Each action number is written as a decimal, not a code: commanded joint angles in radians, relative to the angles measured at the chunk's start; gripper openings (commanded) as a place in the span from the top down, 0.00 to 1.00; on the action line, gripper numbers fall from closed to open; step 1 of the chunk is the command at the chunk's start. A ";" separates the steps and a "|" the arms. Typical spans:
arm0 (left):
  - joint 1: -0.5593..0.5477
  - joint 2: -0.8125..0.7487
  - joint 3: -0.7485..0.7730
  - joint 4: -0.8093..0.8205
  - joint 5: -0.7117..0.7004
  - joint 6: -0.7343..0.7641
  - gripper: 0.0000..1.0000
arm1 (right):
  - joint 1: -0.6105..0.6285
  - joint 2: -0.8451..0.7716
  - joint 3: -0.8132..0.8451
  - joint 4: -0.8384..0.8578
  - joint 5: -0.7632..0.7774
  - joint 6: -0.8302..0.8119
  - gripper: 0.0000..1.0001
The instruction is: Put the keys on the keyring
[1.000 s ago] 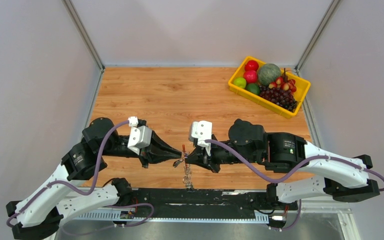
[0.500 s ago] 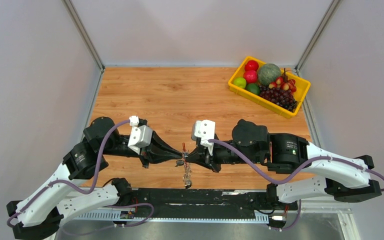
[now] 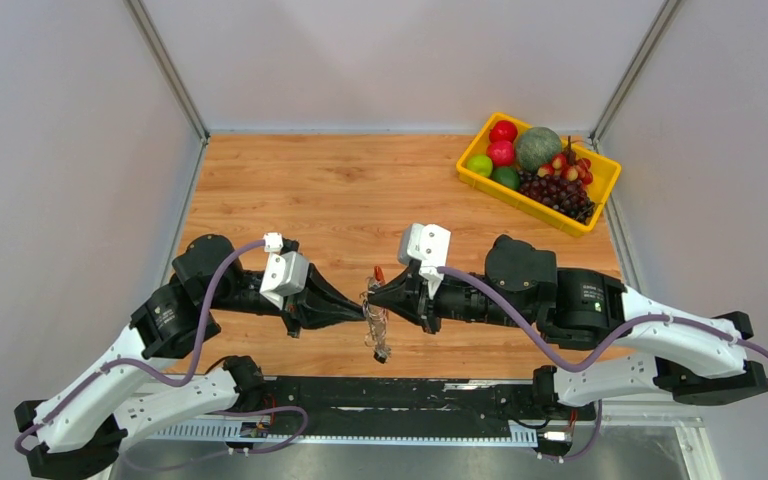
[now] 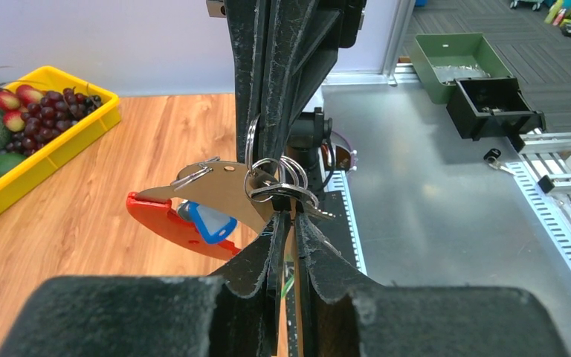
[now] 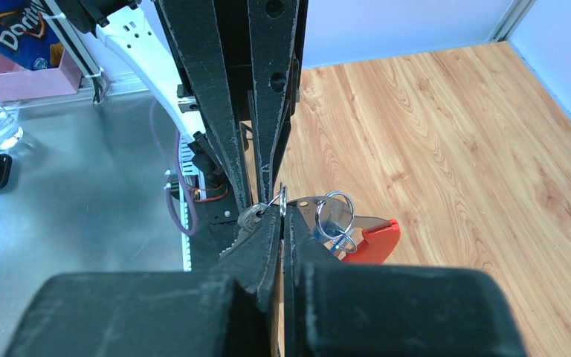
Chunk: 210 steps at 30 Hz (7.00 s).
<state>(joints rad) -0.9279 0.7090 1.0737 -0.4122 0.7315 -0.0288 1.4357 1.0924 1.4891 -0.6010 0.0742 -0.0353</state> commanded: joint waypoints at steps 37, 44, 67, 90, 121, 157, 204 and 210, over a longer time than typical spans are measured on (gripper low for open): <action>-0.001 -0.069 0.094 0.065 -0.166 -0.023 0.64 | 0.023 -0.085 -0.122 0.224 0.110 0.000 1.00; -0.002 -0.041 0.076 0.102 -0.147 -0.032 0.77 | 0.027 -0.084 -0.116 0.227 0.105 -0.001 1.00; -0.001 0.013 0.028 0.177 -0.122 -0.056 0.81 | 0.045 -0.099 -0.118 0.237 0.111 -0.010 1.00; -0.001 0.021 -0.010 0.236 -0.079 -0.089 0.82 | 0.052 -0.076 -0.101 0.273 0.115 -0.033 1.00; -0.001 0.060 0.061 0.106 -0.063 -0.021 1.00 | 0.062 -0.089 -0.037 0.078 0.127 -0.012 0.51; -0.001 0.106 0.173 -0.221 0.020 0.144 1.00 | 0.009 0.155 0.254 -0.372 0.026 0.138 0.60; 0.000 0.062 0.144 -0.218 0.074 0.173 1.00 | -0.018 0.123 0.164 -0.249 -0.082 0.075 1.00; -0.001 0.040 0.127 -0.161 0.063 0.136 0.91 | -0.017 0.032 0.074 -0.099 -0.025 0.059 1.00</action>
<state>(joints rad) -0.9268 0.7837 1.2045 -0.6521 0.7624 0.1261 1.4235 1.2003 1.5932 -0.8387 -0.0048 0.0502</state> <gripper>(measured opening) 0.065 0.008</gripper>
